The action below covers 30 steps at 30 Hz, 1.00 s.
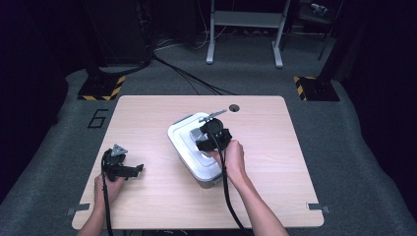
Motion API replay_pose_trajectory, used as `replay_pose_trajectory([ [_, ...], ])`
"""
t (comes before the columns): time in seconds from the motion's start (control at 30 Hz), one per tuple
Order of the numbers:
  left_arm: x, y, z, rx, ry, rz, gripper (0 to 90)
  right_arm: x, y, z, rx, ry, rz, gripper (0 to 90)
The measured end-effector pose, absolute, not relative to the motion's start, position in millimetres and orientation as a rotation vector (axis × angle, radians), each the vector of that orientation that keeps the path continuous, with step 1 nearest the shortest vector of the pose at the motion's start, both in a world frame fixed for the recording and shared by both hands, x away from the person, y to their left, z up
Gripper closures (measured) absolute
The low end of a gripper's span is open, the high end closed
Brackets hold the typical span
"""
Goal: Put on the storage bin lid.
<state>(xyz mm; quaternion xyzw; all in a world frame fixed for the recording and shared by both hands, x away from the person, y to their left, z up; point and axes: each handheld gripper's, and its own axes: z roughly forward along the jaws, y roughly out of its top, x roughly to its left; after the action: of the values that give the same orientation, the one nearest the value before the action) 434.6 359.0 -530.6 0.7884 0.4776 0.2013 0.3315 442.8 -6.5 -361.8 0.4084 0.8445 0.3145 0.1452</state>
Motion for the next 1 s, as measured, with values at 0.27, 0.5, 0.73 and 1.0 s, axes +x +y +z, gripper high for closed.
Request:
replay_pose_trajectory([
  [0.27, 434.6, 358.9, -530.6, 2.06, 1.249, 0.526, 0.5, 437.1, -35.6, -347.9, 1.194, 2.34, 1.053, 13.1],
  [0.5, 434.6, 359.0, -530.5, 2.061, 1.248, 0.526, 0.5, 431.9, -73.2, -340.8, 1.221, 2.262, 1.096, 4.3],
  [0.73, 434.6, 359.0, -530.5, 2.061, 1.248, 0.526, 0.5, 426.0, -116.0, -352.9, 1.286, 2.169, 1.065, 2.3],
  [1.0, 434.6, 359.0, -530.5, 2.061, 1.248, 0.527, 0.5, 413.8, -173.8, -403.0, 1.418, 2.043, 1.001, 2.2],
])
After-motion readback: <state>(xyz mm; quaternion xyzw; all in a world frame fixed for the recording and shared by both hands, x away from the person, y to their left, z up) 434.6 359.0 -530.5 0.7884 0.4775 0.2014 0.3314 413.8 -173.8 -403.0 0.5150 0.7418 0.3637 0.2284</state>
